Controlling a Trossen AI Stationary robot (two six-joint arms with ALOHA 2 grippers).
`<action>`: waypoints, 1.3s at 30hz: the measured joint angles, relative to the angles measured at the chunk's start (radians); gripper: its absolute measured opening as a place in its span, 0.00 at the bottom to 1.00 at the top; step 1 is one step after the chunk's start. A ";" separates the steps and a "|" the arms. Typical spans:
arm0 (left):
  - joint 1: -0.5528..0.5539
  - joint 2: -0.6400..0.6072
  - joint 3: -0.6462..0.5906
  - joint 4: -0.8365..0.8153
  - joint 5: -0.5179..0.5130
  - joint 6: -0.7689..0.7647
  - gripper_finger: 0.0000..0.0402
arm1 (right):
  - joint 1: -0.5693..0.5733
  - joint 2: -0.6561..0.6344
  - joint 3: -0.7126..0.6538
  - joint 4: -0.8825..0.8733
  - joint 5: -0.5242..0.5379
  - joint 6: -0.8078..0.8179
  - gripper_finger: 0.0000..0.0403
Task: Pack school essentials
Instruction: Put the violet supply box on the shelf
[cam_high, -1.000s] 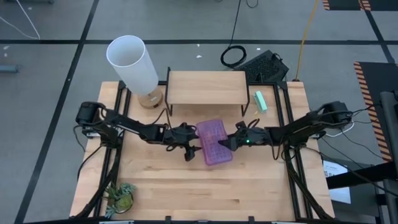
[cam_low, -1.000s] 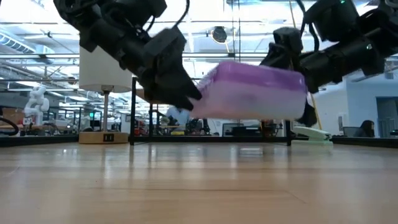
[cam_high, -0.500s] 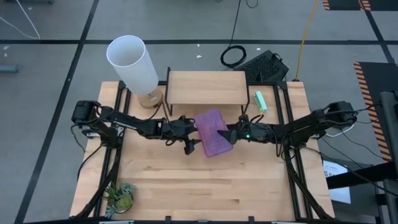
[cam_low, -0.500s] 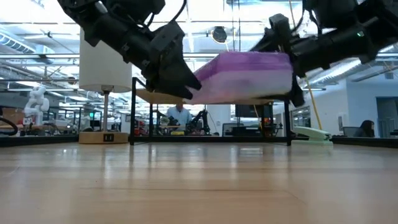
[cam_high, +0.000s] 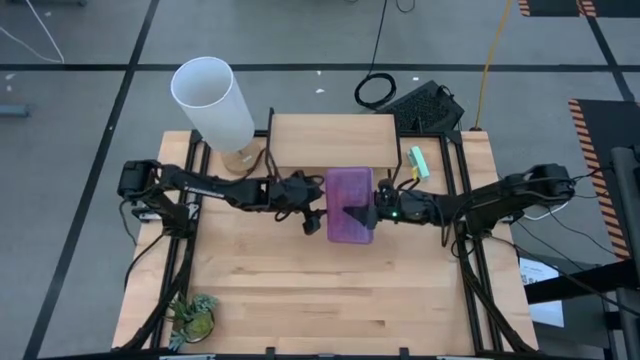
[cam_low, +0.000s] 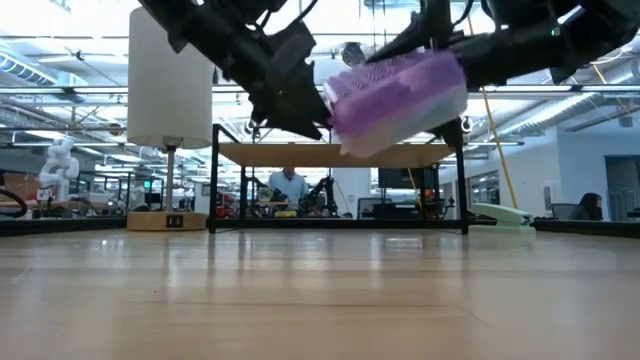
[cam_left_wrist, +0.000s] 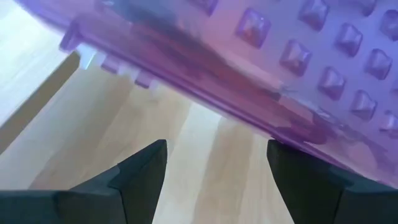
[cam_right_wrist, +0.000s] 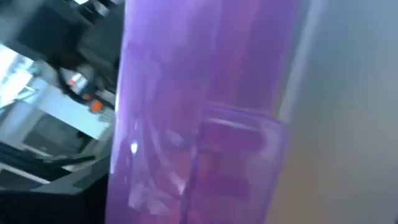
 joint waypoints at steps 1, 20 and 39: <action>0.004 0.000 0.000 -0.013 0.000 0.000 0.70 | -0.004 0.003 -0.005 -0.003 0.000 0.002 0.96; 0.130 -0.102 0.133 -0.194 -0.114 0.150 0.70 | -0.284 0.003 0.148 0.039 -0.016 -0.053 0.89; 0.414 -0.081 0.180 -0.243 0.000 0.220 0.70 | -0.568 0.273 0.373 -0.010 -0.171 -0.119 0.87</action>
